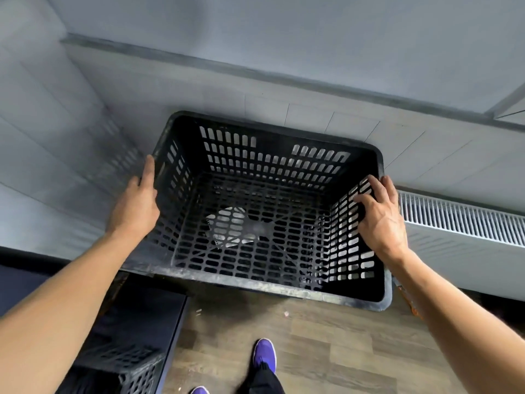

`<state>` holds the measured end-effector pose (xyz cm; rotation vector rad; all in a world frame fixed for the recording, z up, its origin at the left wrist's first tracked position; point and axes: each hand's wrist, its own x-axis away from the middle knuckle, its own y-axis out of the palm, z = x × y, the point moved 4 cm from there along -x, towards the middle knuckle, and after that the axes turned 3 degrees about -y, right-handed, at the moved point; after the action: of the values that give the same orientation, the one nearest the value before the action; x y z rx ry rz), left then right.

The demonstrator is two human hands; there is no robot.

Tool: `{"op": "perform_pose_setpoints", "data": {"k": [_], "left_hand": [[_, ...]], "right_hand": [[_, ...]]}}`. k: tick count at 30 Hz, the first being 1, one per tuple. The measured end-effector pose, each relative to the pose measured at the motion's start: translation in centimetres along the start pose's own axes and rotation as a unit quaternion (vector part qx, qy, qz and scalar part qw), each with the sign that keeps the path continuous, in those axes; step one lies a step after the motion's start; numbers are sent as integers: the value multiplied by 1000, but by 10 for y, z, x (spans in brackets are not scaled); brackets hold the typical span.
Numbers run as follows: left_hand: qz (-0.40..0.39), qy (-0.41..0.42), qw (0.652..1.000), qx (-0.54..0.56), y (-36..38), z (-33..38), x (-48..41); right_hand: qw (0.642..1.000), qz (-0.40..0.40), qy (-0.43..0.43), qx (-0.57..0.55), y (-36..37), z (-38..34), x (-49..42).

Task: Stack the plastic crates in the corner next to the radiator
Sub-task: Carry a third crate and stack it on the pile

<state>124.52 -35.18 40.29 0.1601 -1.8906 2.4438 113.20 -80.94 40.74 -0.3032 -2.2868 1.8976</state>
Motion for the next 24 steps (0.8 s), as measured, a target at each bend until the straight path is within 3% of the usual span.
{"op": "perform_pose_setpoints", "data": {"k": [10, 15, 20, 24], "left_hand": [[23, -5, 1000, 15, -2, 2, 3], [21, -9, 1000, -12, -2, 7, -1], [3, -11, 1000, -28, -6, 10, 21], [-13, -9, 999, -28, 0, 2, 49]], "right_hand": [[999, -29, 7, 14, 2, 1, -4], [993, -49, -13, 111, 5, -3, -11], [980, -56, -52, 185, 4, -22, 23], [982, -82, -54, 163, 18, -37, 61]]}}
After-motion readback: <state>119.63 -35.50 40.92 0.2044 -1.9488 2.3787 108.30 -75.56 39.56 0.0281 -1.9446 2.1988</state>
